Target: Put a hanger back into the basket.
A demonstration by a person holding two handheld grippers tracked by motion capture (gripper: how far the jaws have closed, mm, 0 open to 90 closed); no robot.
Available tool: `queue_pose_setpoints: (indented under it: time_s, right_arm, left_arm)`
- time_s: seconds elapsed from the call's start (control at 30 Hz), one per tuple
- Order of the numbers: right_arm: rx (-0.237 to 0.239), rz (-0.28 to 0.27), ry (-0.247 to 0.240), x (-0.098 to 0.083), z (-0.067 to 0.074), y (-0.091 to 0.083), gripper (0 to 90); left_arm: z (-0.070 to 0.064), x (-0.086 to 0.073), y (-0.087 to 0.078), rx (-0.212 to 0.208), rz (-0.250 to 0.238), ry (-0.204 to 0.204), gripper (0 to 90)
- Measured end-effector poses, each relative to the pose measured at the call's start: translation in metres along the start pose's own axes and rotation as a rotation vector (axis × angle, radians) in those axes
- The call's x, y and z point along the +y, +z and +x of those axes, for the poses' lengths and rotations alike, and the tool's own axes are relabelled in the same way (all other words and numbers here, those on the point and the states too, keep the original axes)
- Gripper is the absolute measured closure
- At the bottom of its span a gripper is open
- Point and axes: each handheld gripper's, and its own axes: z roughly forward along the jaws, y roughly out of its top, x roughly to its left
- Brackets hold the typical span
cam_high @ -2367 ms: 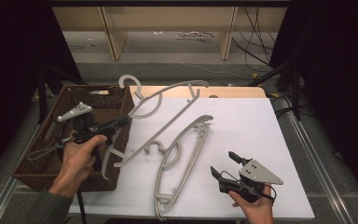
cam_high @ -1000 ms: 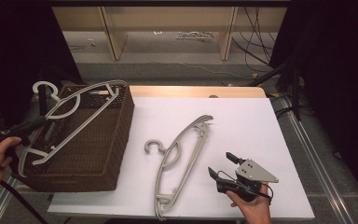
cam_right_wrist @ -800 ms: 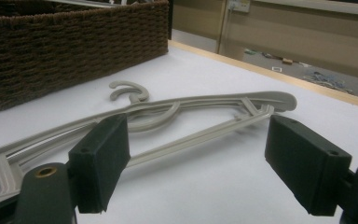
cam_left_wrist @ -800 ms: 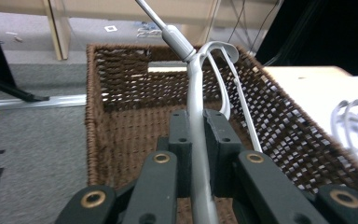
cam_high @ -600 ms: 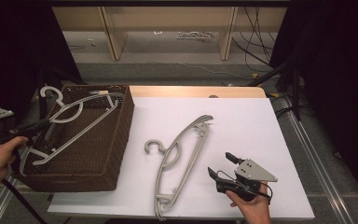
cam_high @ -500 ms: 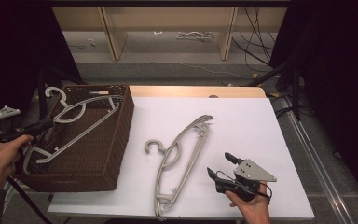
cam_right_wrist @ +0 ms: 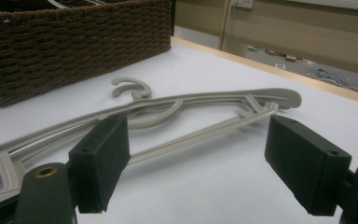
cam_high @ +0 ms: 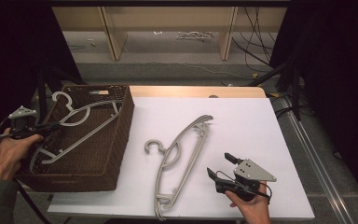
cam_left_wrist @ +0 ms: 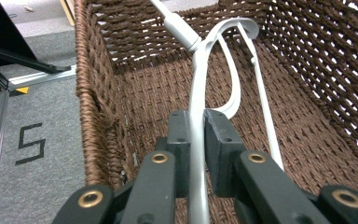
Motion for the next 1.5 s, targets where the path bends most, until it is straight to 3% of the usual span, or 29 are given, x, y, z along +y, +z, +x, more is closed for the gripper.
queue_pose_setpoints:
  time_s: [0.1, 0.13, 0.33, 0.4, 0.63, 0.73, 0.83, 0.87, 0.9, 0.93, 1.03, 1.07, 1.1, 1.13, 1.17, 1.2, 1.23, 1.3, 1.43, 1.47, 1.5]
  right_arm:
    - [-0.004, 0.005, -0.002, 0.0, 0.0, 0.0, 22.9]
    - [0.005, 0.019, 0.014, 0.0, 0.001, 0.0, 22.9]
    - [0.004, 0.017, 0.013, 0.0, 0.001, -0.001, 22.9]
    - [-0.002, 0.007, -0.001, 0.0, 0.0, 0.0, 22.9]
    - [0.006, 0.016, 0.014, 0.0, 0.001, 0.0, 22.9]
    - [0.006, 0.017, 0.013, 0.0, 0.001, 0.0, 22.9]
    - [0.006, 0.015, 0.016, 0.0, 0.001, 0.0, 22.9]
    - [0.002, 0.011, 0.001, 0.0, 0.001, 0.0, 22.9]
    - [0.002, 0.011, 0.001, 0.0, 0.001, 0.0, 22.9]
    - [0.001, 0.009, 0.001, 0.0, 0.001, 0.0, 22.9]
    - [0.0, 0.011, 0.0, 0.0, 0.001, 0.0, 22.9]
    - [0.005, 0.02, 0.016, 0.0, 0.002, 0.0, 22.9]
    - [0.005, 0.02, 0.016, 0.0, 0.002, 0.0, 22.9]
    - [0.004, 0.015, 0.016, 0.0, 0.001, 0.0, 22.9]
    - [0.004, 0.015, 0.016, 0.0, 0.001, 0.0, 22.9]
    - [0.004, 0.015, 0.014, 0.0, 0.001, 0.0, 22.9]
    - [0.004, 0.015, 0.014, 0.0, 0.001, 0.0, 22.9]
    - [0.005, 0.013, 0.015, 0.001, 0.002, 0.0, 22.9]
    - [0.004, -0.007, 0.002, 0.001, 0.001, 0.0, 22.8]
    - [0.002, -0.005, 0.001, 0.001, 0.0, 0.0, 22.8]
    - [0.003, -0.006, 0.001, 0.001, 0.0, 0.0, 22.8]
  left_arm:
    - [-0.003, -0.001, 0.004, 0.009, 0.033, 0.032, 80.5]
    - [0.0, -0.002, 0.004, 0.015, 0.075, 0.058, 80.3]
    - [0.0, -0.004, 0.01, 0.043, 0.136, 0.052, 79.7]
    - [0.001, -0.009, 0.015, 0.045, 0.137, 0.023, 79.7]
    - [0.002, -0.008, 0.015, 0.06, 0.146, 0.002, 78.1]
    - [0.002, -0.005, 0.007, 0.072, 0.095, -0.039, 72.2]
    - [0.002, -0.002, 0.0, 0.073, 0.08, -0.038, 61.9]
    - [0.0, 0.001, -0.005, 0.09, 0.057, -0.063, 57.0]
    - [0.0, 0.001, -0.005, 0.09, 0.057, -0.063, 52.4]
    - [-0.005, 0.005, -0.011, 0.1, 0.012, -0.104, 49.6]
    - [-0.01, 0.009, -0.02, 0.099, -0.027, -0.11, 42.6]
    - [-0.018, 0.014, -0.028, 0.086, -0.072, -0.142, 39.5]
    - [-0.018, 0.014, -0.028, 0.086, -0.072, -0.142, 37.8]
    - [-0.028, 0.018, -0.034, 0.073, -0.103, -0.148, 36.3]
    - [-0.028, 0.018, -0.034, 0.073, -0.103, -0.148, 35.0]
    - [-0.041, 0.021, -0.039, 0.065, -0.122, -0.146, 33.5]
    - [-0.041, 0.021, -0.039, 0.065, -0.122, -0.146, 32.1]
    - [-0.063, 0.026, -0.045, 0.036, -0.16, -0.156, 29.7]
    - [-0.084, 0.029, -0.048, -0.008, -0.204, -0.17, 27.2]
    - [-0.098, 0.031, -0.05, -0.037, -0.223, -0.16, 26.8]
    - [-0.098, 0.031, -0.05, -0.037, -0.223, -0.16, 26.2]
